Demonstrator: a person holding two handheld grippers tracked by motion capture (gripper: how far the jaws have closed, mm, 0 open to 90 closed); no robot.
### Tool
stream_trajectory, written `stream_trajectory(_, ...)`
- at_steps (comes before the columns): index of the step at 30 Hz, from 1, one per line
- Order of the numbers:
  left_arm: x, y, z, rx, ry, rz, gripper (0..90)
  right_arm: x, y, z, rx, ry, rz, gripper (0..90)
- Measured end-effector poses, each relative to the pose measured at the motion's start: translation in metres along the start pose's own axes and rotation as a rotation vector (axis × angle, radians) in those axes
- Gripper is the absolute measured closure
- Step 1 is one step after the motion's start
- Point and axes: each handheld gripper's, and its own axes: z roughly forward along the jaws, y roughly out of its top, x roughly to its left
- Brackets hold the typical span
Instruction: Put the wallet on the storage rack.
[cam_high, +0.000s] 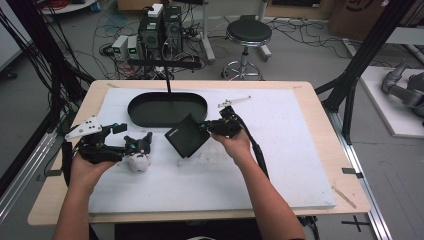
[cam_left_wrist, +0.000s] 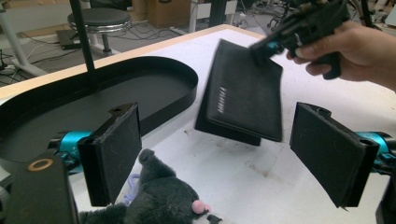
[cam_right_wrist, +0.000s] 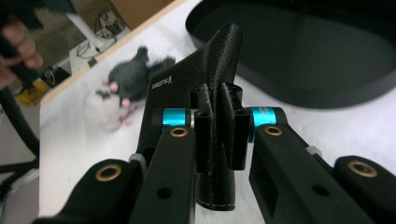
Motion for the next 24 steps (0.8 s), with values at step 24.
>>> stream_trajectory(24,0.005,0.003,-0.007,-0.018,0.019,0.002,16.7,-0.032,0.078,0.053,-0.095,-0.052,0.066,85.5)
